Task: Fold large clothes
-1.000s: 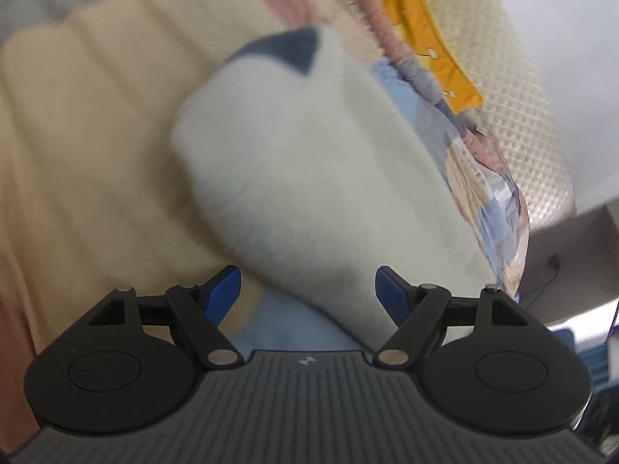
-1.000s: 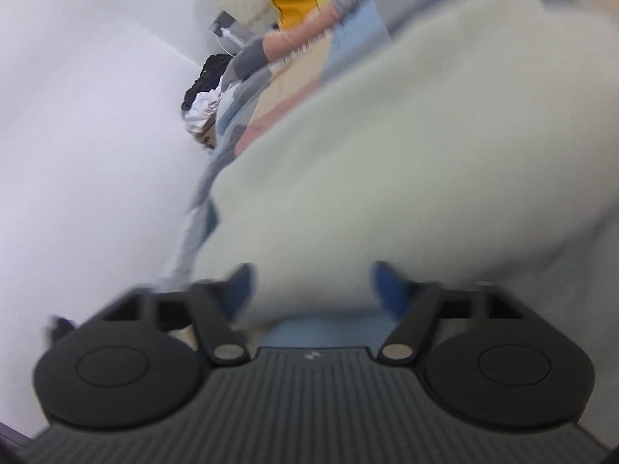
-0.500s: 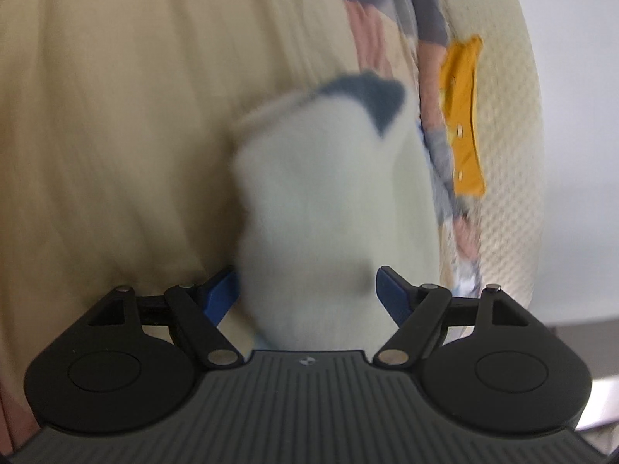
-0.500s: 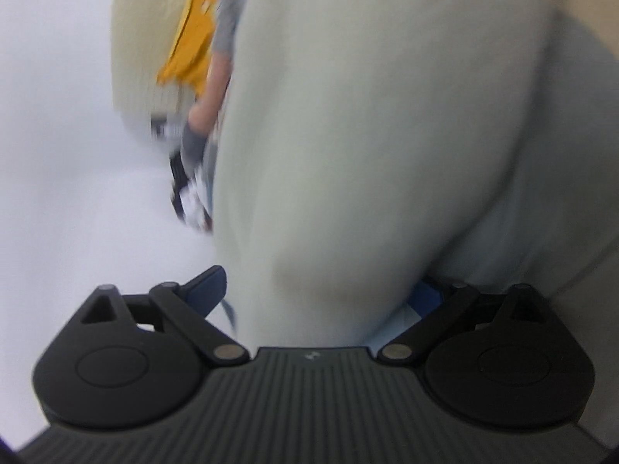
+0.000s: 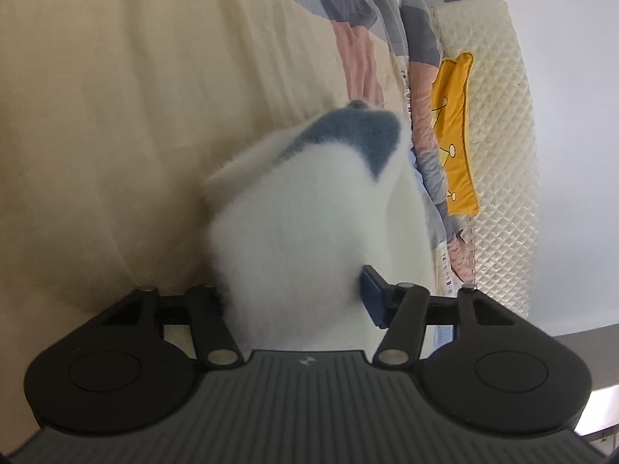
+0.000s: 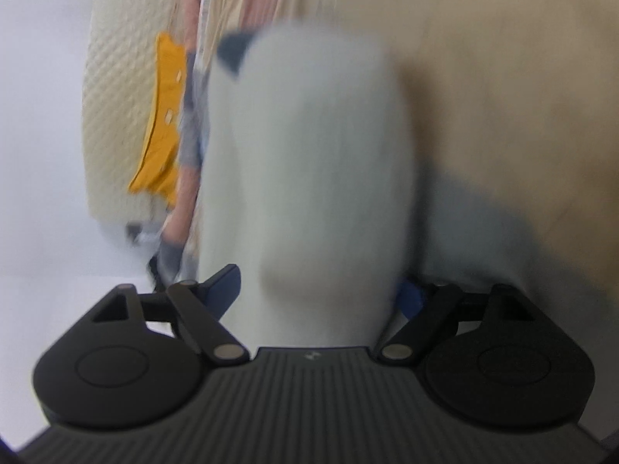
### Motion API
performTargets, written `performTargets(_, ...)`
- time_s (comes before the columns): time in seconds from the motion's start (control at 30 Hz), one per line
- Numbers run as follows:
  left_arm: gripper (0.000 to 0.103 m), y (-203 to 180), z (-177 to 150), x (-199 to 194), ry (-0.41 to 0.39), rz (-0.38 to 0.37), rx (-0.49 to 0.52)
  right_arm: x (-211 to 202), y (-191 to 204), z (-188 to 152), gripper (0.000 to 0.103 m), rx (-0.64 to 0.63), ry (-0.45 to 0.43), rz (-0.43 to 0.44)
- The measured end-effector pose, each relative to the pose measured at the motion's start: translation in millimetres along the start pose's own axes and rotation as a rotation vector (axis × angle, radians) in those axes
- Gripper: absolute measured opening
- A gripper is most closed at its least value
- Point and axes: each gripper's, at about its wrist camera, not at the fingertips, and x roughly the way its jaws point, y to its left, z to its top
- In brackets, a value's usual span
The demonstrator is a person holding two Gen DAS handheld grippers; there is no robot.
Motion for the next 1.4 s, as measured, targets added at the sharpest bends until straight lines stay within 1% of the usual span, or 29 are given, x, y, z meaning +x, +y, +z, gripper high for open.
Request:
performTargets(0.03,0.063,-1,1,3,0.003,0.004,0.001,-2,3,3,0.084,-0.025,-0.041,-0.011)
performTargets(0.07,0.063,-1,3,5,0.006,0.007,0.005,-1,5,9,0.087,-0.047,-0.064,-0.012)
performTargets(0.17,0.063,-2,2,9,0.005,0.012,0.033,13,-5,25,0.088,0.002,-0.013,0.025)
performTargets(0.2,0.061,-3,2,10,0.004,0.015,0.047,19,-5,27,0.088,0.003,-0.007,0.022)
performTargets(0.23,0.057,-4,2,10,0.002,0.020,0.055,22,-4,29,0.088,-0.010,-0.005,0.019)
performTargets(0.3,0.052,-4,2,10,-0.006,0.026,0.060,27,3,28,0.088,-0.065,-0.008,0.004)
performTargets(0.4,0.045,-5,1,5,-0.015,0.014,0.071,28,10,25,0.088,-0.143,-0.015,-0.014)
performTargets(0.47,0.042,-8,1,1,-0.021,0.006,0.087,27,12,23,0.086,-0.182,-0.015,-0.011)
performTargets(0.53,0.040,-13,-1,-3,-0.028,0.004,0.128,24,12,25,0.073,-0.198,-0.024,-0.016)
performTargets(0.57,0.040,-18,-3,-6,-0.034,0.004,0.167,23,13,25,0.061,-0.210,-0.031,-0.028)
performTargets(0.6,0.039,-21,-4,-8,-0.040,0.006,0.195,22,13,25,0.052,-0.225,-0.039,-0.039)
performTargets(0.63,0.038,-24,-7,-11,-0.046,0.006,0.216,22,14,26,0.047,-0.234,-0.045,-0.042)
performTargets(0.67,0.038,-26,-10,-14,-0.052,0.007,0.233,20,14,26,0.039,-0.240,-0.050,-0.042)
performTargets(0.7,0.037,-28,-13,-17,-0.056,0.007,0.251,20,15,27,0.034,-0.245,-0.052,-0.034)
performTargets(0.77,0.036,-32,-17,-25,-0.065,0.005,0.292,14,24,24,0.029,-0.287,-0.067,-0.021)
performTargets(0.83,0.035,-35,-21,-36,-0.071,-0.006,0.313,5,36,20,0.028,-0.346,-0.092,0.003)
performTargets(0.9,0.035,-40,-23,-48,-0.066,-0.015,0.340,-8,44,17,0.028,-0.373,-0.101,0.042)
performTargets(1.0,0.035,-52,-27,-66,-0.067,-0.049,0.378,-25,49,21,0.028,-0.361,-0.091,0.102)
performTargets(1.1,0.034,-66,-29,-76,-0.050,-0.073,0.372,-39,60,26,0.028,-0.374,-0.087,0.138)
performTargets(1.27,0.033,-100,-33,-75,0.003,-0.099,0.383,-57,89,46,0.028,-0.398,-0.097,0.184)
performTargets(1.4,0.033,-142,-39,-63,0.023,-0.131,0.403,-65,114,70,0.028,-0.397,-0.127,0.219)
